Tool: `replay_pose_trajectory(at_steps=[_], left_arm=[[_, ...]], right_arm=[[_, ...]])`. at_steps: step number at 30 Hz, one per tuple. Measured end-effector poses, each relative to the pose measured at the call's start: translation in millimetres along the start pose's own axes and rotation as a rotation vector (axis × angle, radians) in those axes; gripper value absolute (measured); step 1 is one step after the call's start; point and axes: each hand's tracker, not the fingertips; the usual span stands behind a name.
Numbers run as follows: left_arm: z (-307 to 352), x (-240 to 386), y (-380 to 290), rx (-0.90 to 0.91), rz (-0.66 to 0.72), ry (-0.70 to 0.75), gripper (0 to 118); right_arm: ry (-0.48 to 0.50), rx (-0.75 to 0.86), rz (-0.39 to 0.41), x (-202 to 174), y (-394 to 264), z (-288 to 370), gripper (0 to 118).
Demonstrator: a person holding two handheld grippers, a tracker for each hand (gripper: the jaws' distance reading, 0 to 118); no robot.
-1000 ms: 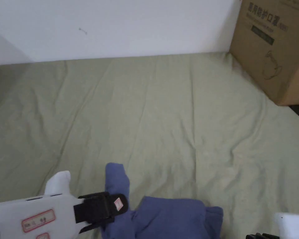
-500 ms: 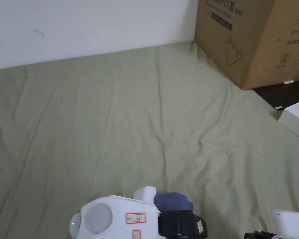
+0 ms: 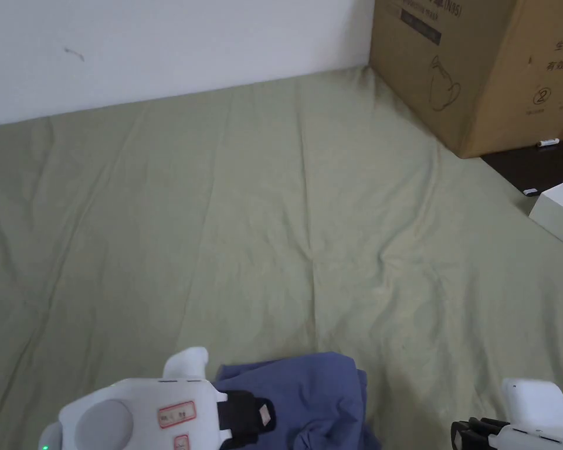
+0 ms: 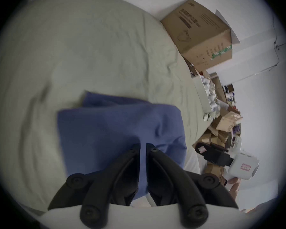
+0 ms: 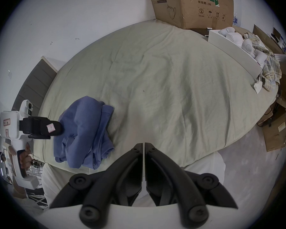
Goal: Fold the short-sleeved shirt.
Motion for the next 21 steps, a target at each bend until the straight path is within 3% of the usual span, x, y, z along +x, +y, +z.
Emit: replay_pose_trajectory(at_steps=[4,7,12,21], left_arm=[[-40,20,-12,-0.091,-0.109,0.028,8],[-58,33,-18,-0.121,-0.098,0.027,7],[-69,60,-34,-0.181,-0.217,0.011,7],[-64,71,-47,-0.194,-0.258,0.003,7]], right_arm=[[-0.010,-0.011,-0.002,2,-4,0,2],[-0.015,-0.013,-0.011,7,-7,3,2],[-0.034,-0.016,-0.030,13,-7,2,2],[-0.027,-0.019,-0.004,3,-4,1,2]])
